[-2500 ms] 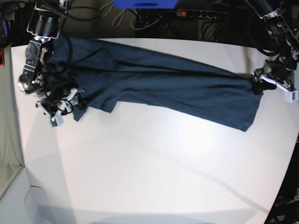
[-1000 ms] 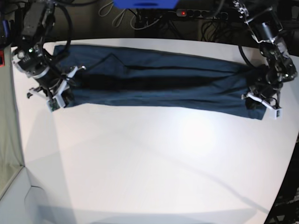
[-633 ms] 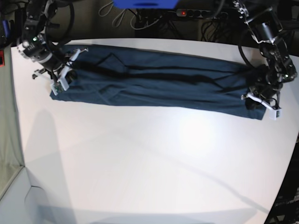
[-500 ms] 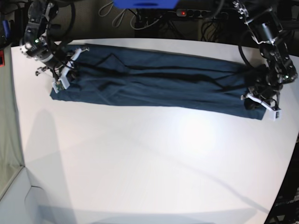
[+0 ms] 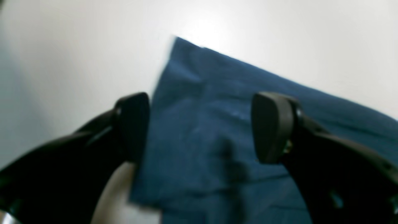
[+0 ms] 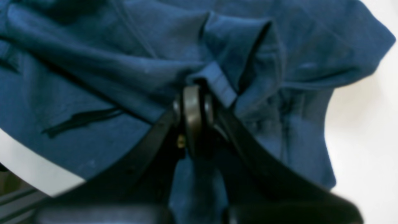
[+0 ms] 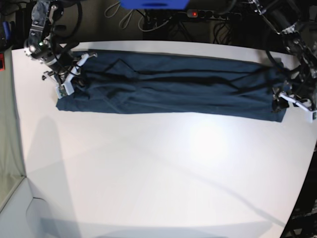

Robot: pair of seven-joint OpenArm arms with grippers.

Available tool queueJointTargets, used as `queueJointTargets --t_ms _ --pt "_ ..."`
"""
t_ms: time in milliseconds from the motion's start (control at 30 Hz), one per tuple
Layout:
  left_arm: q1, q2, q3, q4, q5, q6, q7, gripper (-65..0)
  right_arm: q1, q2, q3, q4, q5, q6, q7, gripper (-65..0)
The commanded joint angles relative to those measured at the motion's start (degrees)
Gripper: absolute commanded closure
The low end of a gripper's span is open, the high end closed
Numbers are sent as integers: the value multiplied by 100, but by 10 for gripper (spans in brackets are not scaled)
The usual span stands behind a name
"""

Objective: Layout the t-shirt on the table in an organized manner, then fold the t-shirt properly
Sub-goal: 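Pull both strip ends apart with both grippers to flatten the strip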

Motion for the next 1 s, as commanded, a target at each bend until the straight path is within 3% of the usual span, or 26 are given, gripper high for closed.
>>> queueJointTargets --t_ms 0,333,467,667,967 --pt "68 -85 -52 187 -81 -30 -81 -498 1 24 3 44 -58 -21 -29 0" --pt "375 -375 -87 -217 -37 -30 -195 -499 -26 24 -6 35 -58 -21 -29 0" --pt "367 -427 -34 -428 34 -12 -722 -499 -26 24 -6 35 -58 -21 -29 0" --pt "173 -383 194 -885 614 -12 -1065 -499 -8 24 -6 35 -58 -21 -29 0" --pt "156 -427 590 -1703 658 -12 -1672 -498 10 24 -6 35 -58 -21 -37 0"
